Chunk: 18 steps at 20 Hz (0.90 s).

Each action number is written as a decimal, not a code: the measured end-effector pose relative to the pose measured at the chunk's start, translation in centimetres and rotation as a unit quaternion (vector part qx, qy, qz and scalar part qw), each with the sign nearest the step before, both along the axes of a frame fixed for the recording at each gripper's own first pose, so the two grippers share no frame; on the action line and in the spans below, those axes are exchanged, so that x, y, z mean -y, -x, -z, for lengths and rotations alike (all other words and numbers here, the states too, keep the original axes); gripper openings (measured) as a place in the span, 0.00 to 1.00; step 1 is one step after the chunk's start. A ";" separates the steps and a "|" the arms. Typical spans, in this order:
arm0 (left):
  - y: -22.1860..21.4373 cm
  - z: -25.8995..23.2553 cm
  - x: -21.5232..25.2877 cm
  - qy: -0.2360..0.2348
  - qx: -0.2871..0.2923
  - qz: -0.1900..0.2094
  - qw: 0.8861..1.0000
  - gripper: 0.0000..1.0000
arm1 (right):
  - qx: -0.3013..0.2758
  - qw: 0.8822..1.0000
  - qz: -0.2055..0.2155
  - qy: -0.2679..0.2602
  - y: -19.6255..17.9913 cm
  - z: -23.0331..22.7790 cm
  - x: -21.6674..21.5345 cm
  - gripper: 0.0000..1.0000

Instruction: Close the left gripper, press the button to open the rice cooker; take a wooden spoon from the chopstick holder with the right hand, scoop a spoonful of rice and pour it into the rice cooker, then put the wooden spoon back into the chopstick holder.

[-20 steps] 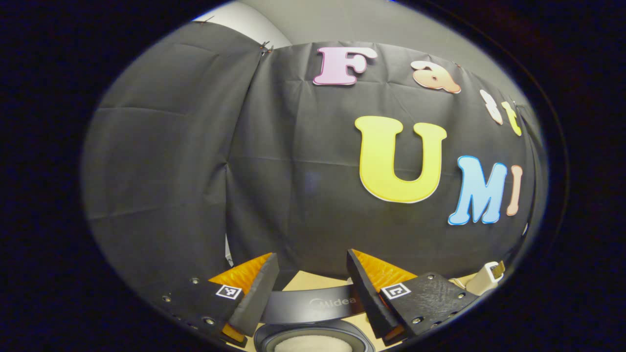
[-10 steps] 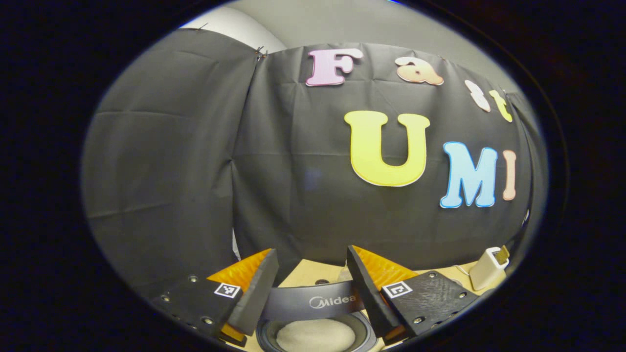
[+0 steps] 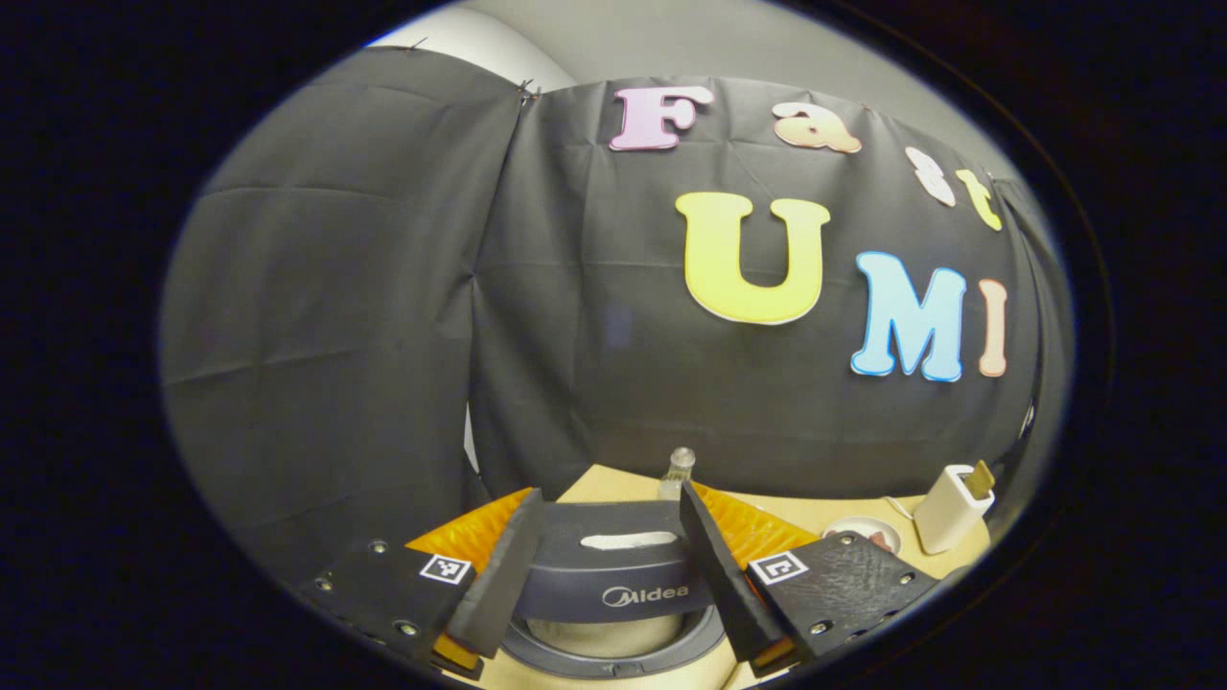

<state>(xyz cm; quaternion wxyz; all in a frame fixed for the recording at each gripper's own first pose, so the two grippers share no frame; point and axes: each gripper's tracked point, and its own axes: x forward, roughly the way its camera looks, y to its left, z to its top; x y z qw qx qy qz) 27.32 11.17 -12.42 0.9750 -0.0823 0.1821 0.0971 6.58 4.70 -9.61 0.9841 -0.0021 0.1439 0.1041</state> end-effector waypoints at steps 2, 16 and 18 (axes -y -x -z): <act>1.2 1.3 0.4 0.002 -0.009 -0.003 1.000 0.92 | -0.003 1.000 -0.004 -0.001 0.0 0.3 0.4 0.98; 5.3 7.8 2.3 -0.028 -0.046 -0.004 0.999 0.89 | -0.012 1.000 -0.012 0.005 0.3 1.2 0.9 0.98; 5.6 8.4 2.5 -0.038 -0.051 -0.002 0.998 0.90 | -0.015 1.000 -0.011 0.004 0.2 1.2 0.7 0.98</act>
